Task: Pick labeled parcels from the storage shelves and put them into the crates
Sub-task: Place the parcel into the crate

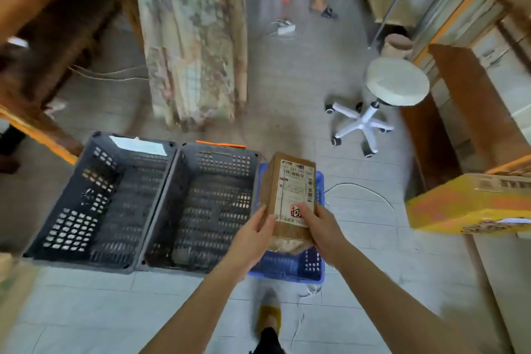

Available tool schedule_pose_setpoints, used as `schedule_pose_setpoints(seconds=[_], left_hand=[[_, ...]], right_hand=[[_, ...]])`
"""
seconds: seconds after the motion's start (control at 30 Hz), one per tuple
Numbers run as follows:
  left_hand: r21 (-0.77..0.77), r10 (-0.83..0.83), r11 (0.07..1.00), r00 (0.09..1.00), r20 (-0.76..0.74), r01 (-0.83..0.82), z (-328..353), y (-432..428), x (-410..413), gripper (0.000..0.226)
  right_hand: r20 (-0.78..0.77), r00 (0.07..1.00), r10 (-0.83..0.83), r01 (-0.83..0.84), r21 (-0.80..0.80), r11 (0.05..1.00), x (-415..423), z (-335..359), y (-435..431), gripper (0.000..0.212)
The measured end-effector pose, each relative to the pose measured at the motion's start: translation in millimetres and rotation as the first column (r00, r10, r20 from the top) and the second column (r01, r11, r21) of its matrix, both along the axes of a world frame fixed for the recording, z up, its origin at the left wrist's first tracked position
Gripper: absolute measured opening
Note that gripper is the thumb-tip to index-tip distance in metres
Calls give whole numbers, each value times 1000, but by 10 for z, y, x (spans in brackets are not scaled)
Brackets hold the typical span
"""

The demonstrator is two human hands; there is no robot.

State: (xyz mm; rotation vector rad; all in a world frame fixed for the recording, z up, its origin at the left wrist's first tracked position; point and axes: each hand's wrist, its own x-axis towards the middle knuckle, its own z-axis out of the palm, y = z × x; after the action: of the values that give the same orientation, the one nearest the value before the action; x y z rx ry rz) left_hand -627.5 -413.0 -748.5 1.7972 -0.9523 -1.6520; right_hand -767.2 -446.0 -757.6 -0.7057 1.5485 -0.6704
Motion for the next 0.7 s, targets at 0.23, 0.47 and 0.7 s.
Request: schedule_pose_setpoints(seconds=[0.23,0.47,0.7], left_hand=[[183,38,981,993,114,-59,-2091,-896,-631,28],[279,239,898,908,344,-342,-4367,-1423,-818,36],[330,370,804,850,374,-495,-5281,-1847,-955,40]], right_hand=[[-173,985,13,9,127,992,-408,-2056,-848,27],[-278,956,97,-55,158,986,-268,-4438,-1420,27],[-276,957,86,-35,186,982,-97,-5565,-1816,29]])
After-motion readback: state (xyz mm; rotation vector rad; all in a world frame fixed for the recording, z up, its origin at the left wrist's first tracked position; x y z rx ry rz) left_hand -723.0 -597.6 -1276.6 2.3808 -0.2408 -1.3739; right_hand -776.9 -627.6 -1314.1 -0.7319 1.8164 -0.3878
